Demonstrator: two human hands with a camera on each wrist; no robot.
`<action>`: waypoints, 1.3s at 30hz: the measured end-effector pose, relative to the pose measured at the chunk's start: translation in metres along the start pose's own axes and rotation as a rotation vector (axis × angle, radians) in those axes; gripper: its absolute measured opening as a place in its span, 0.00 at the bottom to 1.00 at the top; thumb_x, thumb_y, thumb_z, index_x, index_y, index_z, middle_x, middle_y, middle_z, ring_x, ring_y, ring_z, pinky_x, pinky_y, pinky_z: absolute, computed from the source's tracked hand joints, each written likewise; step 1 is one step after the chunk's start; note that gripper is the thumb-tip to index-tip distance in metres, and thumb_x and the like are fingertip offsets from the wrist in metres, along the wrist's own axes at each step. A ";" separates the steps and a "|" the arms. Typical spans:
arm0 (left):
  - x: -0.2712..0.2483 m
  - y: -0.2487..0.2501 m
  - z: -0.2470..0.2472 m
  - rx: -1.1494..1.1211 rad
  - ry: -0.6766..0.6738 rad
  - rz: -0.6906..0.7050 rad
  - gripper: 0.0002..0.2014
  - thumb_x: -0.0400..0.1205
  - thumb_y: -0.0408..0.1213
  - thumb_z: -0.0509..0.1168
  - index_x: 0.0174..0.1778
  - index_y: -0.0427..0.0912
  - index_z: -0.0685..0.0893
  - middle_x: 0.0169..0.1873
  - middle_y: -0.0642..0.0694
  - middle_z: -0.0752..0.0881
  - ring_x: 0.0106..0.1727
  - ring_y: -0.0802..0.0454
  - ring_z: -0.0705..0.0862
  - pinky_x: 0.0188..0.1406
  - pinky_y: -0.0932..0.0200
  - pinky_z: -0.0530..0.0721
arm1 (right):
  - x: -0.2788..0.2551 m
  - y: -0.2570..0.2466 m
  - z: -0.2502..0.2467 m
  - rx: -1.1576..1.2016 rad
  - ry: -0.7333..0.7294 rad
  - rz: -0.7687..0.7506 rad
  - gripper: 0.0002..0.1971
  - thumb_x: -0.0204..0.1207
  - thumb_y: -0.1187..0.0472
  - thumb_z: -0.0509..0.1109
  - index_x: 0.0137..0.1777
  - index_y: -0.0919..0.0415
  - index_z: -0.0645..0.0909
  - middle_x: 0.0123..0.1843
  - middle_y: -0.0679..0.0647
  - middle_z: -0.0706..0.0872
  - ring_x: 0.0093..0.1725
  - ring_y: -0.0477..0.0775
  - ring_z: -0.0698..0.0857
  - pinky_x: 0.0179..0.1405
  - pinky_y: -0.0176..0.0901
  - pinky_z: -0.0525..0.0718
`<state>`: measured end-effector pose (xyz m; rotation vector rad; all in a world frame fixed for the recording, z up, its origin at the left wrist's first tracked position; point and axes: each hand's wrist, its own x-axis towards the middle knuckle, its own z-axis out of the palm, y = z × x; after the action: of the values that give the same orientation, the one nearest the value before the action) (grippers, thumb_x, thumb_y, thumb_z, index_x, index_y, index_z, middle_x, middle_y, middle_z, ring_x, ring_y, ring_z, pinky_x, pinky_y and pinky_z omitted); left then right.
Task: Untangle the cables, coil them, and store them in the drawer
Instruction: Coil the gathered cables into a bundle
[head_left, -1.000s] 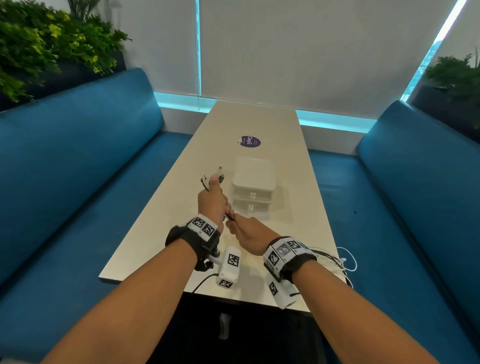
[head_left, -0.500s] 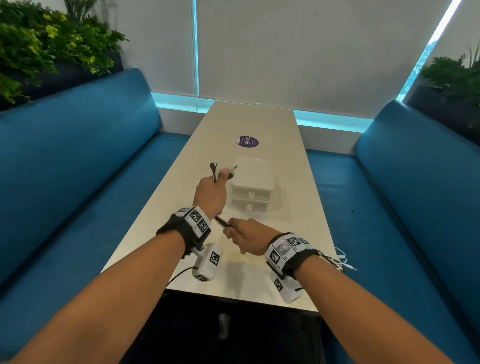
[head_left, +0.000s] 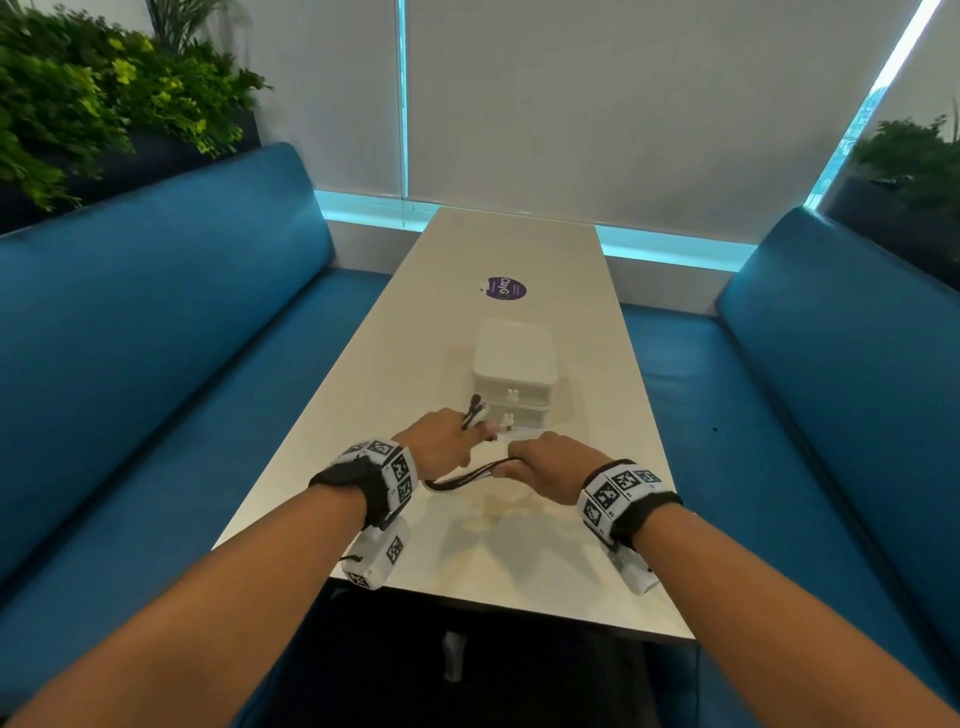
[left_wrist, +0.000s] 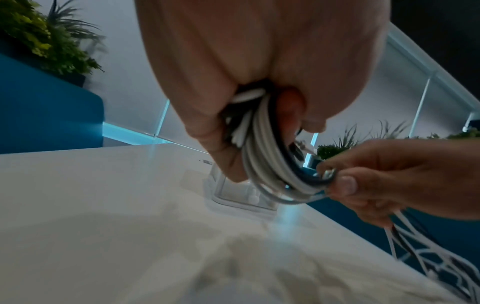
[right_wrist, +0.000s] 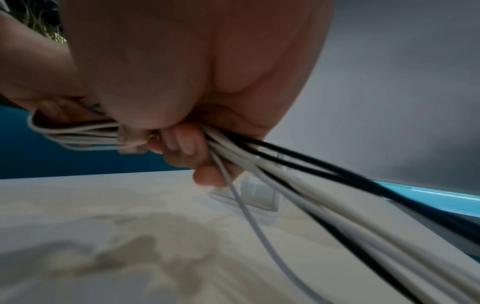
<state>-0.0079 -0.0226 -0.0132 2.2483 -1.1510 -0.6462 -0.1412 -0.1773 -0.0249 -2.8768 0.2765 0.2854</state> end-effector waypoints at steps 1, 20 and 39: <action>0.000 0.002 0.003 0.021 -0.034 0.018 0.32 0.85 0.67 0.52 0.52 0.43 0.89 0.38 0.42 0.90 0.35 0.48 0.83 0.38 0.54 0.78 | -0.001 0.000 -0.003 0.017 -0.001 -0.010 0.22 0.85 0.37 0.55 0.51 0.55 0.79 0.43 0.55 0.84 0.44 0.59 0.83 0.44 0.52 0.79; 0.002 0.012 0.010 0.552 -0.154 0.061 0.03 0.84 0.41 0.61 0.45 0.48 0.78 0.41 0.46 0.81 0.38 0.48 0.81 0.37 0.56 0.77 | -0.006 0.000 -0.004 0.131 -0.043 0.071 0.09 0.85 0.53 0.60 0.51 0.58 0.77 0.45 0.53 0.83 0.45 0.57 0.81 0.45 0.49 0.78; -0.009 0.010 0.016 0.712 -0.017 0.134 0.15 0.87 0.49 0.59 0.60 0.41 0.75 0.43 0.45 0.81 0.36 0.44 0.77 0.37 0.52 0.75 | -0.003 0.004 -0.002 0.126 -0.025 0.124 0.16 0.87 0.45 0.57 0.47 0.56 0.76 0.40 0.53 0.81 0.39 0.56 0.79 0.39 0.48 0.74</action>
<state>-0.0280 -0.0240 -0.0173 2.6912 -1.7242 -0.2070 -0.1447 -0.1811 -0.0235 -2.7352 0.4524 0.3148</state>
